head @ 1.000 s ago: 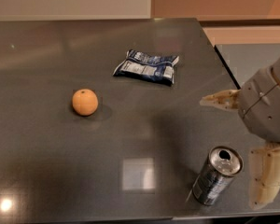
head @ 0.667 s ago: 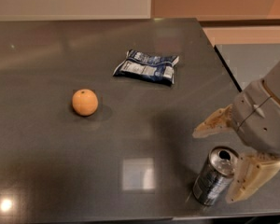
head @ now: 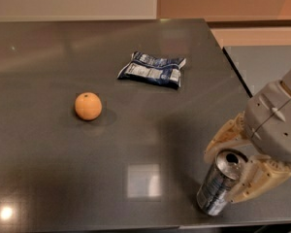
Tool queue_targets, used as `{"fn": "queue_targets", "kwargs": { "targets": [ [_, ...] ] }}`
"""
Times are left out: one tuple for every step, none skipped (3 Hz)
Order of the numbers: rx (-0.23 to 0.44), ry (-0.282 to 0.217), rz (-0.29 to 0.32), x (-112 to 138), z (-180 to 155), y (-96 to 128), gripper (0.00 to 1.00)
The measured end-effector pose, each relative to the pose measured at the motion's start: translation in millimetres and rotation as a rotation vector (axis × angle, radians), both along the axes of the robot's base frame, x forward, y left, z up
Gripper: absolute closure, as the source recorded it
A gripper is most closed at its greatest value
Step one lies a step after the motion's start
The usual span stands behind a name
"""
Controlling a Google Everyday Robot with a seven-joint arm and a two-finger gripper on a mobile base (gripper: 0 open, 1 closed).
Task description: Move redbull can near orange
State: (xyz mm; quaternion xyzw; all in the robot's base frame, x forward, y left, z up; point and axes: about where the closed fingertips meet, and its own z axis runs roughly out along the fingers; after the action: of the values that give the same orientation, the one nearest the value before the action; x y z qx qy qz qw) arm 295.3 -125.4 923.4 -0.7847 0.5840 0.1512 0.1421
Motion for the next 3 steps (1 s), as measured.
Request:
{"fn": "queue_targets", "kwargs": {
  "targets": [
    [0.033, -0.035, -0.002, 5, 22, 13, 0.97],
    [0.061, -0.099, -0.025, 27, 51, 36, 1.00],
    [0.089, -0.142, -0.060, 68, 71, 61, 1.00]
  ]
}}
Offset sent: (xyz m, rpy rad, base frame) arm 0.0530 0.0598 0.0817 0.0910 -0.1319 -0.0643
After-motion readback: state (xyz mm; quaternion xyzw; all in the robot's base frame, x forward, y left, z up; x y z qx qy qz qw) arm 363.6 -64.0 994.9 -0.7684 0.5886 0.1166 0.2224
